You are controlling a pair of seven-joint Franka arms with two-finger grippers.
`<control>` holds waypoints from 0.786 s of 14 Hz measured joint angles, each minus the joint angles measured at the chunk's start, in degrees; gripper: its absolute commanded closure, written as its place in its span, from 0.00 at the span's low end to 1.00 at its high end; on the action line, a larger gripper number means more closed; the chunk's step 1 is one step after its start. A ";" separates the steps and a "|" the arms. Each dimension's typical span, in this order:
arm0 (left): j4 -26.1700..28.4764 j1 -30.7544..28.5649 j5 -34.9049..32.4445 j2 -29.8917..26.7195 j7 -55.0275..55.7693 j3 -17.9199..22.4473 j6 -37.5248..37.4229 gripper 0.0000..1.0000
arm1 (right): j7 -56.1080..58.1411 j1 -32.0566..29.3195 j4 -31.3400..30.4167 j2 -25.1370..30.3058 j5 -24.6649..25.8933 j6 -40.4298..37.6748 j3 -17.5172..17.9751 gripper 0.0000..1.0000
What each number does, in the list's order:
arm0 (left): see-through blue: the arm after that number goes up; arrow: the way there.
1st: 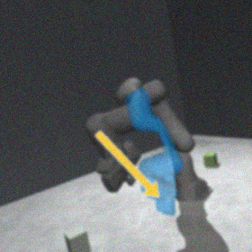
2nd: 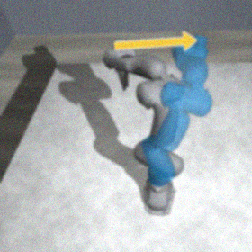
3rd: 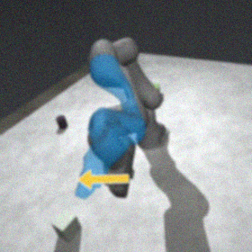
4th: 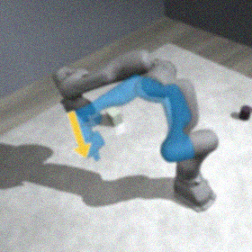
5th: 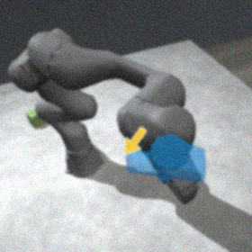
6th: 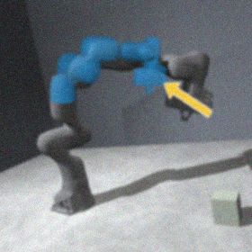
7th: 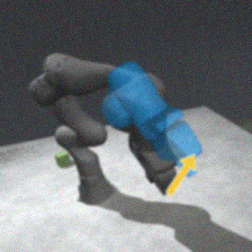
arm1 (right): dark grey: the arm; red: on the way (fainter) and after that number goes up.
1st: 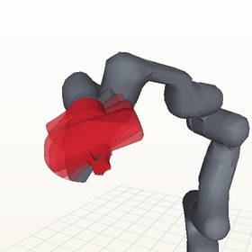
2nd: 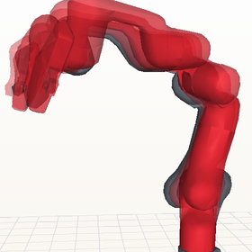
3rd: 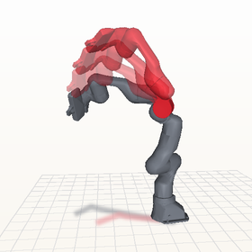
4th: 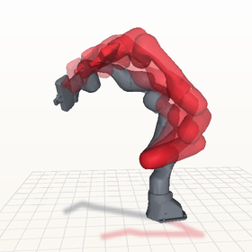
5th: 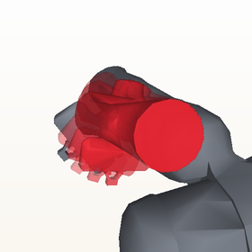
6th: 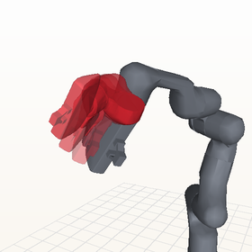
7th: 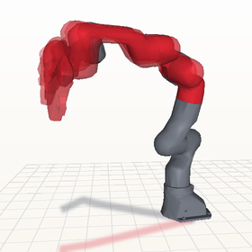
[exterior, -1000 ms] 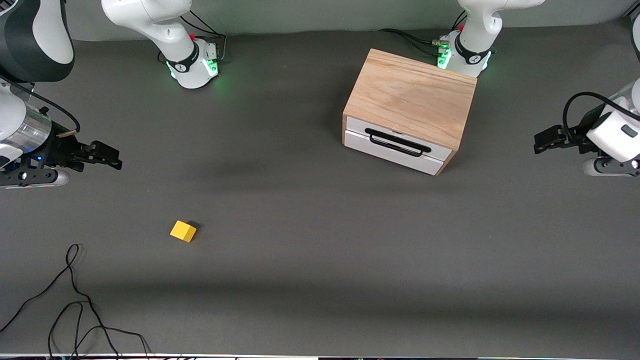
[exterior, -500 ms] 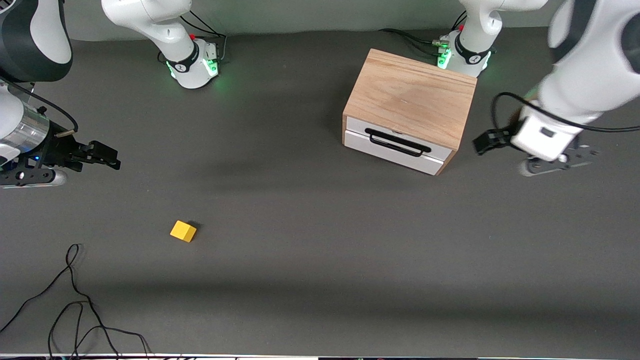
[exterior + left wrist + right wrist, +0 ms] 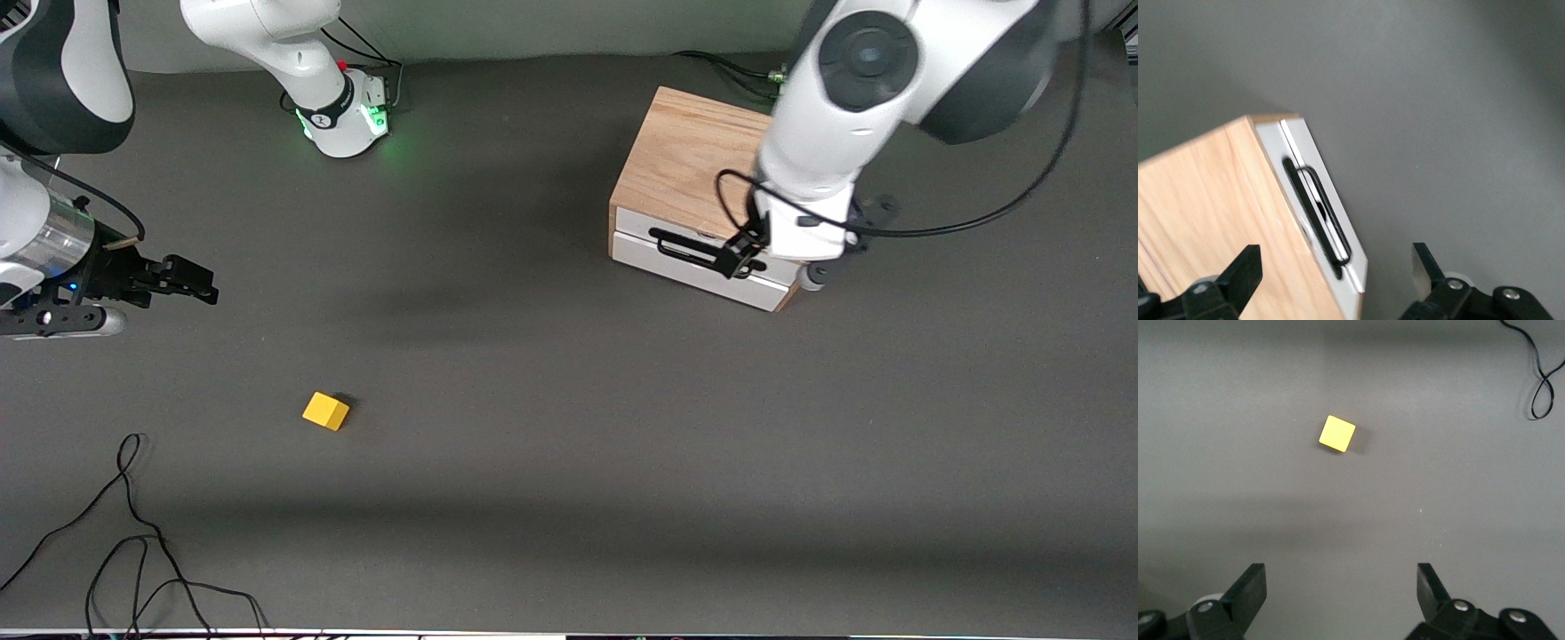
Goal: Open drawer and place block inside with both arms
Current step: 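Move the left gripper to the black drawer handle and lower onto it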
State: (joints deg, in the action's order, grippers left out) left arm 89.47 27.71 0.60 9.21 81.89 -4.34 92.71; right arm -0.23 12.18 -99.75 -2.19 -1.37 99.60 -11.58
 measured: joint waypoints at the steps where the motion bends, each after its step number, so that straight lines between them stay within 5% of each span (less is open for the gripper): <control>1: -0.29 1.25 -0.01 0.84 4.54 0.00 0.24 0.00 | 0.01 0.00 -0.01 -0.49 0.00 0.47 0.01 0.00; 11: -0.61 5.71 1.78 3.55 17.00 0.00 -5.09 0.00 | 0.03 -0.03 -0.40 -1.94 0.00 1.27 -0.16 0.00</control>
State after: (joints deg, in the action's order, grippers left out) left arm 88.86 33.42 2.38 12.76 98.89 -4.34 87.62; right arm -0.20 12.16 -100.15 -4.13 -1.37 100.87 -11.74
